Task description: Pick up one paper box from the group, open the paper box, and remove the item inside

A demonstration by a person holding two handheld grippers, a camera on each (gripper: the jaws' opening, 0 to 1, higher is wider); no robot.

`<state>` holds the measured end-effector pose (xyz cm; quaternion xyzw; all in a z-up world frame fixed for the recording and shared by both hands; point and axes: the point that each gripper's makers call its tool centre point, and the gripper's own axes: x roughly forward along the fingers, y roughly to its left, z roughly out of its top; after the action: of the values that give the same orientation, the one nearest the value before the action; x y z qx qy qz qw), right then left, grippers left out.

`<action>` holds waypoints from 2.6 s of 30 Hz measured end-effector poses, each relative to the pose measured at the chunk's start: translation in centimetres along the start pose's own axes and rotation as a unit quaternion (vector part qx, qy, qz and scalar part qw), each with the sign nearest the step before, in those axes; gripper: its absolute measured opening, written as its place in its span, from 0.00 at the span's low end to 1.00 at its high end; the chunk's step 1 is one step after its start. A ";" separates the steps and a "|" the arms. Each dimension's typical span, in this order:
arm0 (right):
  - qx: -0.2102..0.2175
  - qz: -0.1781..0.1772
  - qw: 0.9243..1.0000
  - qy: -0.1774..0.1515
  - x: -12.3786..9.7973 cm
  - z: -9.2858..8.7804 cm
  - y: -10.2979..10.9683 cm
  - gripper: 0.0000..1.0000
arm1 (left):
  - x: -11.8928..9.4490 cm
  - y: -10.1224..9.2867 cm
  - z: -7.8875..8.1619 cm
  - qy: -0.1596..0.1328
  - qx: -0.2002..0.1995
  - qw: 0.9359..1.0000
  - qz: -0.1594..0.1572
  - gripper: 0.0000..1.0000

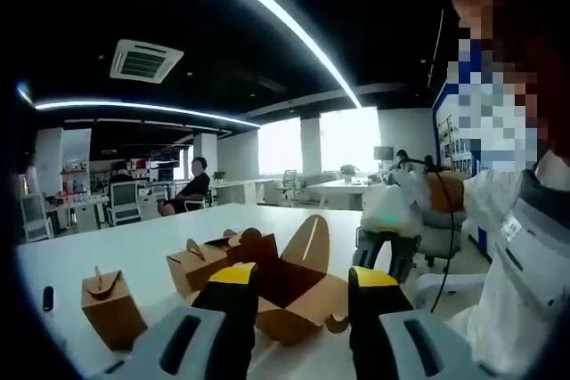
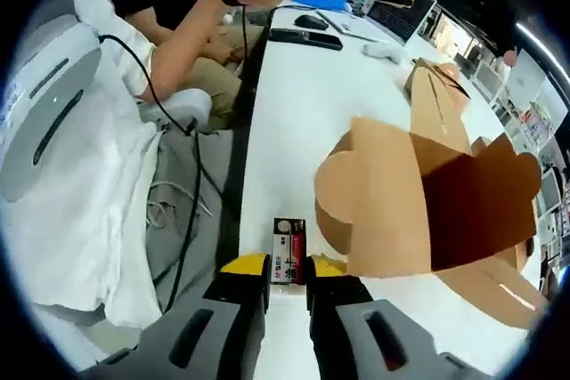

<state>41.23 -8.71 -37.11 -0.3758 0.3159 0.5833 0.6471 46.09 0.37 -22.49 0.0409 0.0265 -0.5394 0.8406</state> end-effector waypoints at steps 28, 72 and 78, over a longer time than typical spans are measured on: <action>0.016 -0.009 0.999 -0.030 0.9 0.9 -0.9 0.18 | -0.3 0.2 0.2 -0.003 -0.003 1.000 0.005 0.42; 0.168 -0.163 0.943 -0.239 -6.5 -0.6 -3.8 0.30 | 0.1 3.0 -5.9 0.067 -0.076 0.995 -0.005 0.38; 0.187 -0.182 0.934 -0.245 -4.9 -1.1 -6.0 0.29 | 2.4 3.6 -9.0 0.080 -0.102 0.991 -0.014 0.36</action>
<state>46.66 -12.41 -32.87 -0.1443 0.1772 0.4596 0.8582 50.38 0.58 -31.54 -0.0029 0.1490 -0.5408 0.8278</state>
